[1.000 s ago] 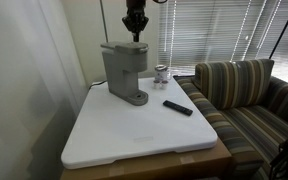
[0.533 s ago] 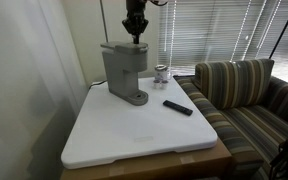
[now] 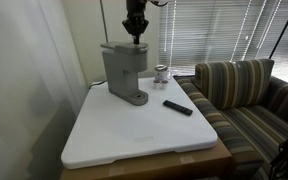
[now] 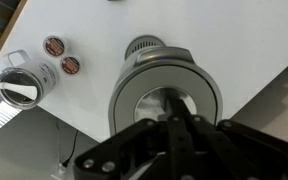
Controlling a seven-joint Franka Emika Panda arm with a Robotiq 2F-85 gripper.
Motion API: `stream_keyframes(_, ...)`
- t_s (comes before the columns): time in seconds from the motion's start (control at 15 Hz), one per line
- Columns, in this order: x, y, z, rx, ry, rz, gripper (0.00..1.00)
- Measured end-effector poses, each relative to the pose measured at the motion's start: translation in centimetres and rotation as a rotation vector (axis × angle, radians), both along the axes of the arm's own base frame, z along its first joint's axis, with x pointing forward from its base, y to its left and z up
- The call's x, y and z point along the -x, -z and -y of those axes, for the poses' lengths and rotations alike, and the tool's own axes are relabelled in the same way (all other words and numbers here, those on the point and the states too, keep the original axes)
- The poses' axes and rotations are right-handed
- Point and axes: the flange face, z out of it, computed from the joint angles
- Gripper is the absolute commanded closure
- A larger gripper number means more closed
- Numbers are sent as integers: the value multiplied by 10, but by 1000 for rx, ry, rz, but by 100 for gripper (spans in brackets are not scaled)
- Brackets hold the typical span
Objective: Open the coffee maker
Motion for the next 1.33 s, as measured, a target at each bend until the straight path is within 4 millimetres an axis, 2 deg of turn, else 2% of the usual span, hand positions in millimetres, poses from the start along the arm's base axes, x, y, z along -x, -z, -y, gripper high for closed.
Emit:
stream_keyframes(0.87,-1,0,-3,-5,6,6,100)
stream_keyframes(1.33,1,6,-29,6,139,6,100)
